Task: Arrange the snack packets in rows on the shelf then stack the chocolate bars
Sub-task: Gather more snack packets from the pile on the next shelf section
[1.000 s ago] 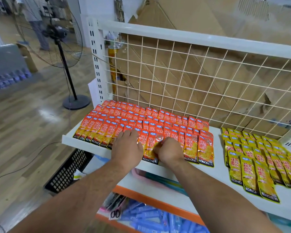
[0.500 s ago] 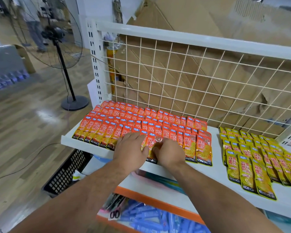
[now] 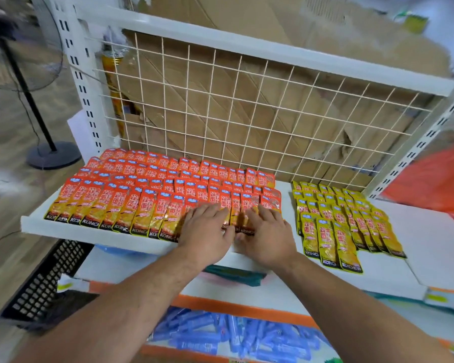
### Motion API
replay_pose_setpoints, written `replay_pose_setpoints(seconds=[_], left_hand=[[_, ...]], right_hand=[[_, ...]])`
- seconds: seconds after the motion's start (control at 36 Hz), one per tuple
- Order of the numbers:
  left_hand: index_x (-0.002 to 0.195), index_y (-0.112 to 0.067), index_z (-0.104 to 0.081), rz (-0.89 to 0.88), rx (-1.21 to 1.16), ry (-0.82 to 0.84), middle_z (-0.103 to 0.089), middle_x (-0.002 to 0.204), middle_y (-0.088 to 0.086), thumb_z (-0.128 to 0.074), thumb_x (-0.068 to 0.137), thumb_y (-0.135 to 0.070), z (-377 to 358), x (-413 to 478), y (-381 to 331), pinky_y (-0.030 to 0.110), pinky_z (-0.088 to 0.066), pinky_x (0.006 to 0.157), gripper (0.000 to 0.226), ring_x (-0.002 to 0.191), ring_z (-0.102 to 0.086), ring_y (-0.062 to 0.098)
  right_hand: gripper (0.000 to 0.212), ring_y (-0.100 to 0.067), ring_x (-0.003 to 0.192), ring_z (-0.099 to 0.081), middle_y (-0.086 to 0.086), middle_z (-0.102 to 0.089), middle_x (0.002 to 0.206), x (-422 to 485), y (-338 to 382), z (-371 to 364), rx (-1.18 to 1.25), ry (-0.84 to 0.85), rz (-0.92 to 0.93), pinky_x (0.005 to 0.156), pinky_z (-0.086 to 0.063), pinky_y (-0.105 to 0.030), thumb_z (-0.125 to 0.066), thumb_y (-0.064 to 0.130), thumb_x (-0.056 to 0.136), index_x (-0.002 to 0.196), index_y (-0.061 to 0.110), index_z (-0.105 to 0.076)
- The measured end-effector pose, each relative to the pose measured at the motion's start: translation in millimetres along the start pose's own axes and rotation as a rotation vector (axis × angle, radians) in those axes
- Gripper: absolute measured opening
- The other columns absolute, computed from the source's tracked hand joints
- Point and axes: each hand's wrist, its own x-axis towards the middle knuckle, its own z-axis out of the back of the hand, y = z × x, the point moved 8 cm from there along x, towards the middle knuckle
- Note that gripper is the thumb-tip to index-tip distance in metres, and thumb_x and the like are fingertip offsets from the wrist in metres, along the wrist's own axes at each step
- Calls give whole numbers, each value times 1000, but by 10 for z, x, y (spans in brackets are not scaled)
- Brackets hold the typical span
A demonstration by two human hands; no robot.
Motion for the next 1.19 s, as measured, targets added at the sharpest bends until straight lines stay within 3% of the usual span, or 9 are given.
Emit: replay_pose_setpoints(seconds=[0.22, 0.36, 0.58, 0.67, 0.75, 0.86, 0.92, 1.03, 1.19], left_hand=[[150, -31, -38, -105, 10, 12, -32, 158, -6, -39, 99, -50, -106, 123, -747, 38, -14, 119, 54, 145, -24, 19], [142, -28, -49, -136, 34, -9, -46, 150, -2, -34, 91, -51, -245, 132, -1335, 37, -23, 114, 59, 140, -34, 22], [135, -25, -59, -184, 30, -26, -56, 141, 1, -29, 85, -56, -617, 142, -2404, 41, -31, 114, 65, 133, -46, 24], [138, -25, -56, -183, 21, -7, -53, 144, 1, -30, 86, -54, -764, 155, -2805, 41, -28, 116, 65, 137, -42, 24], [140, -28, -52, -237, 59, -4, -51, 145, -2, -21, 85, -57, -907, 169, -3210, 40, -27, 116, 70, 138, -39, 22], [144, -29, -47, -280, 55, 38, -44, 151, -3, -37, 95, -52, -1104, 199, -3652, 39, -21, 118, 55, 142, -33, 21], [138, -25, -55, -316, 55, 23, -53, 143, 0, -40, 94, -51, -1145, 212, -3876, 41, -29, 114, 54, 135, -44, 26], [108, -18, -75, -412, 51, -29, -73, 105, 3, -40, 82, -49, -1218, 282, -4299, 40, -53, 88, 53, 98, -68, 28], [108, -18, -74, -486, 68, 53, -73, 106, 5, -41, 82, -48, -1511, 481, -4737, 42, -54, 89, 51, 99, -67, 28]], right_hand=[[69, -29, 144, -29, -3, -32, 159, -192, -671, 160, 18, -26, -69, 113, -31, -46, -52, 58, 89, 151, 31, -37], [72, -31, 141, -34, -4, -38, 156, -403, -1229, 309, 31, -56, -117, 108, -37, -48, -41, 62, 83, 147, 31, -43], [72, -29, 146, -26, -3, -29, 161, -764, -2316, 541, 29, -45, -151, 116, -30, -47, -47, 64, 89, 152, 32, -34], [83, -32, 141, -36, -6, -41, 154, -916, -2709, 652, 29, -76, -181, 113, -36, -47, -29, 70, 77, 149, 30, -42], [78, -34, 134, -44, -8, -50, 146, -1078, -3082, 768, 37, -115, -197, 107, -42, -46, -39, 64, 76, 143, 25, -51], [77, -31, 139, -38, -7, -44, 152, -1259, -3564, 852, 29, -105, -245, 112, -37, -45, -42, 62, 79, 147, 27, -46], [72, -29, 142, -34, -6, -39, 156, -1334, -3783, 879, 24, -102, -266, 113, -35, -44, -46, 62, 85, 149, 28, -42], [67, -26, 143, -30, -3, -34, 159, -1460, -4180, 949, -4, -117, -312, 112, -32, -40, -49, 59, 92, 152, 31, -37], [68, -25, 145, -26, -2, -30, 160, -1501, -4651, 1006, 14, -104, -389, 113, -30, -40, -49, 59, 94, 153, 30, -34]])
